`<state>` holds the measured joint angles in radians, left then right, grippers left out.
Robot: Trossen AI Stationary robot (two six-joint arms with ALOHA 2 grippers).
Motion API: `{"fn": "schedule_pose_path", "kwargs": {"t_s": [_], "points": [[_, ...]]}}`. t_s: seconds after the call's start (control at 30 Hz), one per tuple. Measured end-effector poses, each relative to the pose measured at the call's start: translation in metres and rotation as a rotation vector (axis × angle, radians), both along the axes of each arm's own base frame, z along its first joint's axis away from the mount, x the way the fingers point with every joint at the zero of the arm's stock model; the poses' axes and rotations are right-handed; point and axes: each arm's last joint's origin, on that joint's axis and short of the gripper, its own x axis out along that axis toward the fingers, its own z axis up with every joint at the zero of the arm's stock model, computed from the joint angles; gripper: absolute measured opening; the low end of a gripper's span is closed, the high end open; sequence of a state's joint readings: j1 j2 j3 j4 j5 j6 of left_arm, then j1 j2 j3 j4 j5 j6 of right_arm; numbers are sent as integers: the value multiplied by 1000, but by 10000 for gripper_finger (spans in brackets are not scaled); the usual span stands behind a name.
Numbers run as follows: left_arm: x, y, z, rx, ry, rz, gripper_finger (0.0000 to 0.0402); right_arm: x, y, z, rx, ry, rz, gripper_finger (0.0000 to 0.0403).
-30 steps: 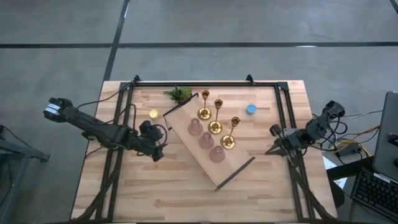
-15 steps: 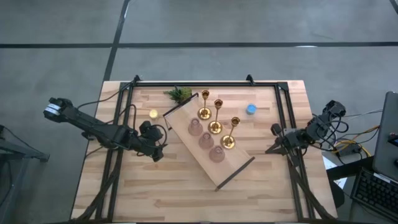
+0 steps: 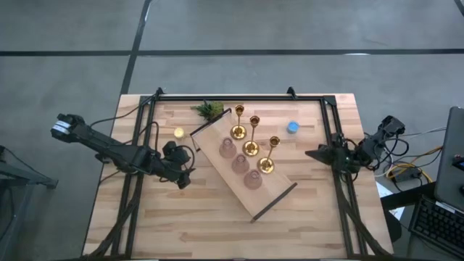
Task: Pick & Place candle stick holders
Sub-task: Put the purple scented candle on the shelf
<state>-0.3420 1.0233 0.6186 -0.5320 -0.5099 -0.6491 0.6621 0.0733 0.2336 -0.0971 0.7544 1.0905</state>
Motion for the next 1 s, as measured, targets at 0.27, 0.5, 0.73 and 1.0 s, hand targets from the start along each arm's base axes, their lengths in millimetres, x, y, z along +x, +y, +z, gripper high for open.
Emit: {"fn": "schedule_pose_path", "kwargs": {"t_s": [0.27,0.5,0.73,1.0], "points": [[-1,-2,-1,-12,-5,9,250,0,2,-4,-542,59,36,9],[-1,-2,-1,-7,-4,6,250,1,2,-11,-901,122,43,9],[-3,-2,-6,-11,82,-50,249,3,1,-48,-1079,354,12,9],[-15,1,-21,-6,294,-7,249,6,3,-63,-1083,398,27,8]]}}
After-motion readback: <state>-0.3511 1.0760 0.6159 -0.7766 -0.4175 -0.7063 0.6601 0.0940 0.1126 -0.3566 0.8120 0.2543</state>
